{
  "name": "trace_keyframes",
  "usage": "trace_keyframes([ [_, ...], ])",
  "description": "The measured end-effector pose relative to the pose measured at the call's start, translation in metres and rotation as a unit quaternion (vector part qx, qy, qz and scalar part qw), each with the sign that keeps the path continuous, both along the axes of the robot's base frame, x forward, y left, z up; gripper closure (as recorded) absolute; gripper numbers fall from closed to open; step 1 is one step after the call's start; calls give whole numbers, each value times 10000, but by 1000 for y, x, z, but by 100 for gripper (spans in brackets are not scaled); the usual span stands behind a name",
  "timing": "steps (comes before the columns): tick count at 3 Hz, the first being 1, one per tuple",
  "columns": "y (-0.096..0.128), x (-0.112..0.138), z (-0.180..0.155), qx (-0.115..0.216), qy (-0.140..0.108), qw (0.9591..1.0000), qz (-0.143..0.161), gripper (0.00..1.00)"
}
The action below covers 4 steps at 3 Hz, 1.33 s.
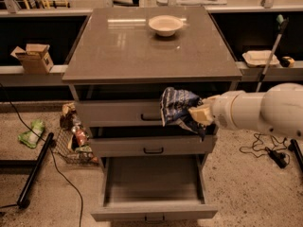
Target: Place blue chip bag into bottom drawer
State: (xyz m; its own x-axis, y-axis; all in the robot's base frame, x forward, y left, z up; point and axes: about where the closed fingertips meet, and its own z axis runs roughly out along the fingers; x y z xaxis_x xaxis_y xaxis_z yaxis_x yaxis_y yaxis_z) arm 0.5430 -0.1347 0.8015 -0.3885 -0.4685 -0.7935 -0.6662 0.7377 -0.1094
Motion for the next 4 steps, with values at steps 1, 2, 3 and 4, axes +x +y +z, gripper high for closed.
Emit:
trace_keyframes([
  [1,-4,-9,-68,2,323,9993,-182,100],
  [2,2,-12,-127,158,665,9974,-211,100],
  [3,11,-9,-161,129,1015,9947,95,100],
  [4,11,-9,-161,129,1015,9947,95,100],
])
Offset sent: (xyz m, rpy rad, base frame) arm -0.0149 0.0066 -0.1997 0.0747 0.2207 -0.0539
